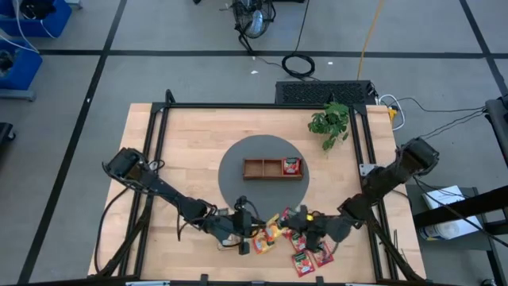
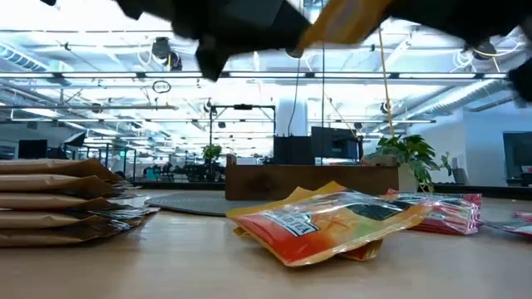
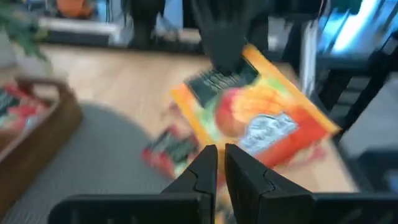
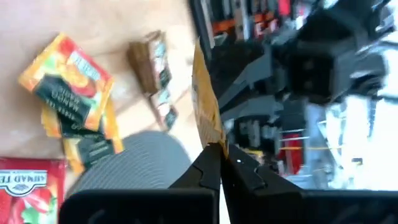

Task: Pick & Place Tea
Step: Put the yellow tea bag into the middle compartment of the wooden organizer

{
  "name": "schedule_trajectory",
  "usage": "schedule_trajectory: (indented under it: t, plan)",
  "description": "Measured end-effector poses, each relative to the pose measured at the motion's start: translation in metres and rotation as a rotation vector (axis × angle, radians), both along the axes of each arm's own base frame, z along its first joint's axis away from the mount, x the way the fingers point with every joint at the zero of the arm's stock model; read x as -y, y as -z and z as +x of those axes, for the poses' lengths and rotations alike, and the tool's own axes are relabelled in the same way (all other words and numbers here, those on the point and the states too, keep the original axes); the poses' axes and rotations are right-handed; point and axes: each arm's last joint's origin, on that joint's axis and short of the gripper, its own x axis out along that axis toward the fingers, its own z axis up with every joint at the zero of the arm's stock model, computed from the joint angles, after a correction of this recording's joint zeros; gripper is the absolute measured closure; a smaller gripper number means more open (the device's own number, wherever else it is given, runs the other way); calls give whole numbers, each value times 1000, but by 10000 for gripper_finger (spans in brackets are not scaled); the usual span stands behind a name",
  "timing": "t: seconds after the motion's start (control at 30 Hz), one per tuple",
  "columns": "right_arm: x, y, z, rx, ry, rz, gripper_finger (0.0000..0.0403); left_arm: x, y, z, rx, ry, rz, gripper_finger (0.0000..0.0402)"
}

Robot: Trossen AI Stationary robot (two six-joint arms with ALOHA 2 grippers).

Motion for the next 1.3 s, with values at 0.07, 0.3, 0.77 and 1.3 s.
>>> schedule_trajectory:
  t: [0.07, 0.3, 0.77, 1.3]
  plan:
    - [-10, -5, -11, 16, -32, -32, 403, -1, -8, 3, 76, 5, -50, 365]
    - [-41, -4, -51, 30, -97, -246, 403, -7, -12, 9, 130, 8, -140, 306]
    - [-40, 0, -58, 56, -108, -383, 403, -18, -9, 17, 45, 253, -299, 95]
    - [-23, -9, -26, 127, -259, -409, 403, -6, -9, 34, 85, 500, -341, 73]
